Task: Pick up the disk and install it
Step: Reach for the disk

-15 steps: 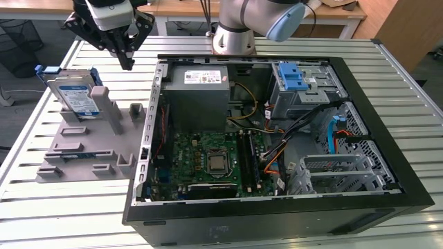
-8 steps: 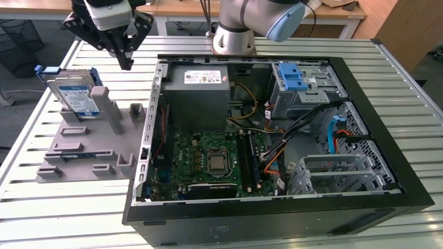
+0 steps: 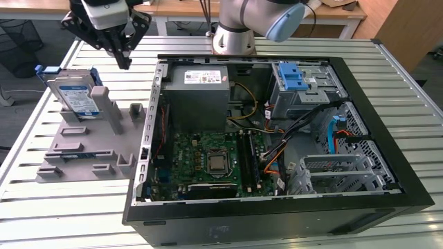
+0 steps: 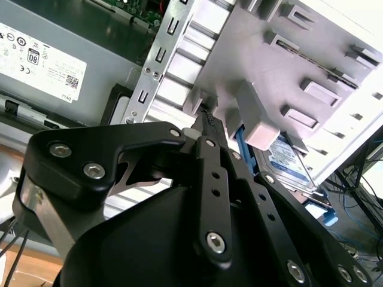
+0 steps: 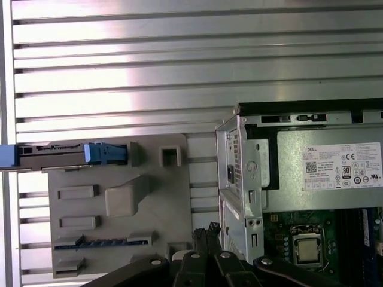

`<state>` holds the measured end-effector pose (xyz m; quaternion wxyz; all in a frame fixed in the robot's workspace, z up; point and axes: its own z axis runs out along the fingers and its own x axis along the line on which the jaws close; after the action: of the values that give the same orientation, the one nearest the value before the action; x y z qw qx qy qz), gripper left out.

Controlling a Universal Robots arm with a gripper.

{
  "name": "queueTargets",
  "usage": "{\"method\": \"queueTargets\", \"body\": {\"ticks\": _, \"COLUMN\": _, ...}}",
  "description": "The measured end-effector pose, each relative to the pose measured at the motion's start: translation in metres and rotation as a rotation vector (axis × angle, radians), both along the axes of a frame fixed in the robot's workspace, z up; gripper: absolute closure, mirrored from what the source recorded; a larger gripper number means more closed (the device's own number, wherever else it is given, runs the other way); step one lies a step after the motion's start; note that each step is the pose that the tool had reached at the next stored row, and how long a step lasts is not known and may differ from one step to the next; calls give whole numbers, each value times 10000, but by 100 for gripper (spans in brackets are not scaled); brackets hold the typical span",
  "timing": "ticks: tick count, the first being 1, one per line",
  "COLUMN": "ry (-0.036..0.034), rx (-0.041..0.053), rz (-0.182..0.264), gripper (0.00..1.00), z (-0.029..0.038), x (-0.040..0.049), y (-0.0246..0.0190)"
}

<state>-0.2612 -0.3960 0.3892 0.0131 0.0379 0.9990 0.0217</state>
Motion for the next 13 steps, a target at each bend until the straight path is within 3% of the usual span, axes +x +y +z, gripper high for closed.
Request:
{"method": "queueTargets", "body": {"ticks": 7, "ry": 1, "rx": 0, "rz": 2, "gripper": 89, "z": -4, "x": -68, "y": 75}}
{"method": "queueTargets", "body": {"ticks": 13, "ry": -1, "rx": 1, "rz": 1, "gripper": 89, "z": -9, "x": -271, "y": 95}}
